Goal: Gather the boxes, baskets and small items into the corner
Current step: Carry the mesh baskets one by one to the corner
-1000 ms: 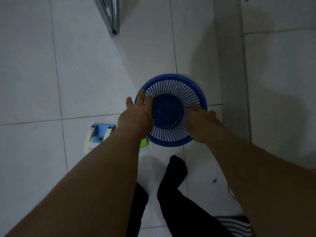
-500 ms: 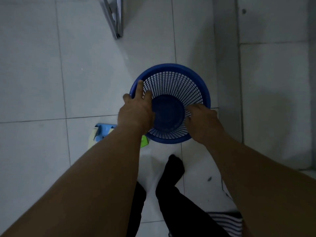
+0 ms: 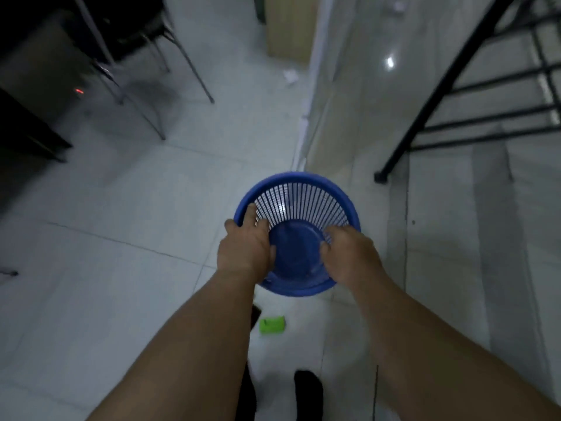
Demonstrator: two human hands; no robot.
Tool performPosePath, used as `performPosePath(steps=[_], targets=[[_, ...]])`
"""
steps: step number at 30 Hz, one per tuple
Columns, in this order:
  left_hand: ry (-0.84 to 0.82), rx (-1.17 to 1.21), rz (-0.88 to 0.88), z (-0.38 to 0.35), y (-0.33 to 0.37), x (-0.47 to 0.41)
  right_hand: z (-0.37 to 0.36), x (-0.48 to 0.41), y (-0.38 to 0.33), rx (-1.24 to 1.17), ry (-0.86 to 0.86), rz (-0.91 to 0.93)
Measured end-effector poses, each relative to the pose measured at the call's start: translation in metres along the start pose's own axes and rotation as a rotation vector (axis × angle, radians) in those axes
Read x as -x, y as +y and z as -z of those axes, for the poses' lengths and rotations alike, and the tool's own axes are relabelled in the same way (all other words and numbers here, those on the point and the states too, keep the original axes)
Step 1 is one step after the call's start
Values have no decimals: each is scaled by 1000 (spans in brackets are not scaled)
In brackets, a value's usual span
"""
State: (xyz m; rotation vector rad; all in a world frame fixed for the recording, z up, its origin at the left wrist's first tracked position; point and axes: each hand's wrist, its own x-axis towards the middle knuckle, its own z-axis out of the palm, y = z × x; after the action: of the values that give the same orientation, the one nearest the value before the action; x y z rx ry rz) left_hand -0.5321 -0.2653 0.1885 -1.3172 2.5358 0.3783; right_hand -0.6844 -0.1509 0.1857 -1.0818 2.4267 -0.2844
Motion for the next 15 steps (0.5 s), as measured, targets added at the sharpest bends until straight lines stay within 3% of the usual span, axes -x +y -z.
performPosePath(steps=[8,15], targets=[[288,155,415,113,-97,155,88,70,-178,186,78,539],[520,216,827,128,-229,350,43,214,-359,262,58,1070]])
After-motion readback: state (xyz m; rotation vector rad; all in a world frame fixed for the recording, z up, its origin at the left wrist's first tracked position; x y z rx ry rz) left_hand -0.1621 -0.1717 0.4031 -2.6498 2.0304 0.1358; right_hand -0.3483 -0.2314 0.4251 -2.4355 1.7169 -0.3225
